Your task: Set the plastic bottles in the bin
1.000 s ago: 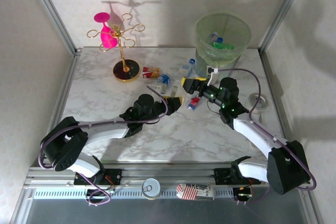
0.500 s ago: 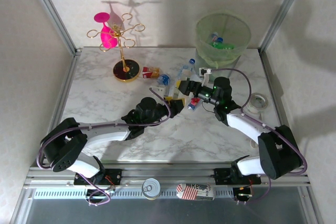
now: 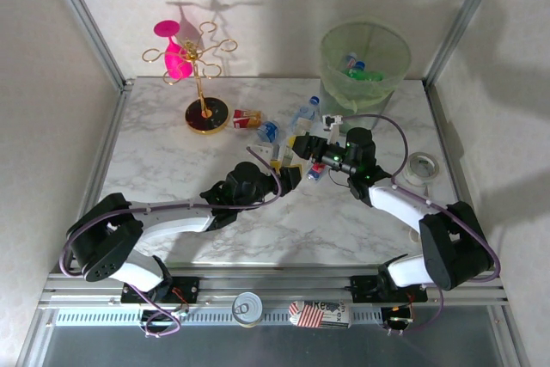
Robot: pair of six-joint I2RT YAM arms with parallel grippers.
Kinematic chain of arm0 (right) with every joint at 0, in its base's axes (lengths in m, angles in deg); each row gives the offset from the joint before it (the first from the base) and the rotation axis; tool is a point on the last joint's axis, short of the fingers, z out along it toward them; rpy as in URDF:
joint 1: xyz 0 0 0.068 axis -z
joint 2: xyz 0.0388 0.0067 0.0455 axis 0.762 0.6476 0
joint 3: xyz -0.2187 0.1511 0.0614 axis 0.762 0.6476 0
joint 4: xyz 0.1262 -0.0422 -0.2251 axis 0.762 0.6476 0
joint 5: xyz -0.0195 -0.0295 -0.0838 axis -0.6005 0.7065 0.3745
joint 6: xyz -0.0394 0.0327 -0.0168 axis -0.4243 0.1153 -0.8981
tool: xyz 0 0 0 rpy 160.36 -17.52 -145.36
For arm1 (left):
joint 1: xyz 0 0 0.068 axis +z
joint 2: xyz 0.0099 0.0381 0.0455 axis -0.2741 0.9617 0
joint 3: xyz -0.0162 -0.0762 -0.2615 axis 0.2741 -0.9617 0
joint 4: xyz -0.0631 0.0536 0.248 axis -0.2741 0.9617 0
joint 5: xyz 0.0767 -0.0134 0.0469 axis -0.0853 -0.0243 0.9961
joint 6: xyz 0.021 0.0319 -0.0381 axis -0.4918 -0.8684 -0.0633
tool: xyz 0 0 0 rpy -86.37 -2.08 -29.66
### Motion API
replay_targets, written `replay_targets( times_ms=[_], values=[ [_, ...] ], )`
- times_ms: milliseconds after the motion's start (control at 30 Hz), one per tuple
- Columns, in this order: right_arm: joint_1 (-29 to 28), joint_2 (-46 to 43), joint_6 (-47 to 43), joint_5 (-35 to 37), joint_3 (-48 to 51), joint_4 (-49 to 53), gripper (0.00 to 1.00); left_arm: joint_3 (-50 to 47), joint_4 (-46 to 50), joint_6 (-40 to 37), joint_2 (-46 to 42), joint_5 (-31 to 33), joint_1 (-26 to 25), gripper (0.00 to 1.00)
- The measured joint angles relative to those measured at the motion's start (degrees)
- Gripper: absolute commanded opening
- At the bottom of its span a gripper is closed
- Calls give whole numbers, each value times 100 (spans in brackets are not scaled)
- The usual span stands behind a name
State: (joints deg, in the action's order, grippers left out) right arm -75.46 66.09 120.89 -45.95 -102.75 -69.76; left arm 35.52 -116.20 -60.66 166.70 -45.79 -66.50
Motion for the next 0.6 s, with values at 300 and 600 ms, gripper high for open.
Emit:
replay_targets(
  times_ms=[300,600],
  values=[
    [20,9,-249,415,-197,557,52,-52,-13,44,-286,299,-33,100],
    [660,-57,-846,754,-1386,1355,51,-514,22,114,-1281,1390,166,100]
  ],
)
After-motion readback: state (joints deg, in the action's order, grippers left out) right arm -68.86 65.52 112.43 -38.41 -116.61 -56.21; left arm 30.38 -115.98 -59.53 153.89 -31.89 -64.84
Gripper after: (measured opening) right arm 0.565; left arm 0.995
